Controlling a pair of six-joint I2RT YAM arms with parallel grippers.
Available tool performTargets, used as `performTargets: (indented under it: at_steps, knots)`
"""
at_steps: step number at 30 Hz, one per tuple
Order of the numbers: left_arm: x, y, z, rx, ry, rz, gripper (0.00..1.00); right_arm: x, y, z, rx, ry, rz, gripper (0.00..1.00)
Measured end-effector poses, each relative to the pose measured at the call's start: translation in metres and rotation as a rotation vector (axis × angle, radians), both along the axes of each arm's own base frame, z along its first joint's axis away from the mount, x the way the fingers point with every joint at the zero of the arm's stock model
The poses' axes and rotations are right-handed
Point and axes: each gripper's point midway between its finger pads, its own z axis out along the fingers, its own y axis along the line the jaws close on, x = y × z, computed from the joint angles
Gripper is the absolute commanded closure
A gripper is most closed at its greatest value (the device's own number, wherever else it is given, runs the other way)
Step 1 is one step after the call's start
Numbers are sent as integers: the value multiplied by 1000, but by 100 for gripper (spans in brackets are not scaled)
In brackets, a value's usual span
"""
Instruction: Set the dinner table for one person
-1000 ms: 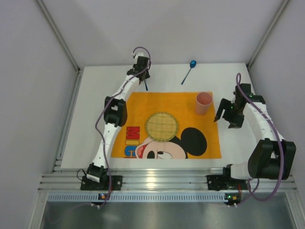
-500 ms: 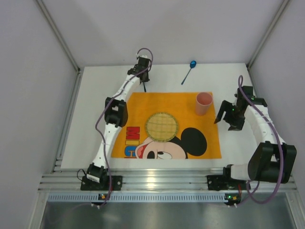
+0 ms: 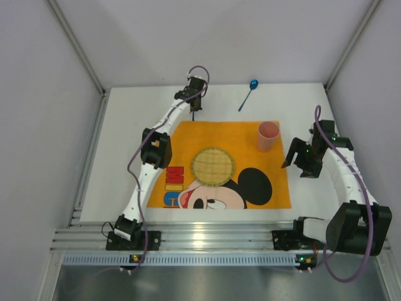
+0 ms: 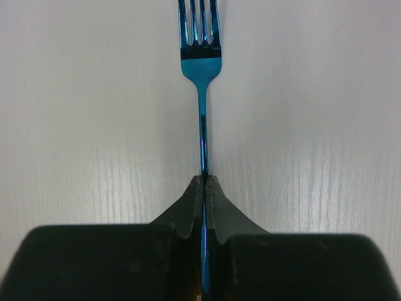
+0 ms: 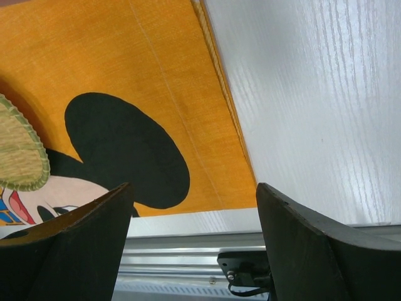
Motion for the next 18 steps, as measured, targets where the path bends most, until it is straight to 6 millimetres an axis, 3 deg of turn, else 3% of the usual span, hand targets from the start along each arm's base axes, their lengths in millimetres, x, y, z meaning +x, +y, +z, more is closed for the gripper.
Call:
performTargets:
  at_steps: [9, 18]
  knots:
    - [-2, 9, 4, -150, 15, 31, 100, -3, 6, -4, 23, 8, 15, 20]
    - [27, 38, 16, -284, -69, 122, 100, -3, 9, -3, 31, 7, 24, 20]
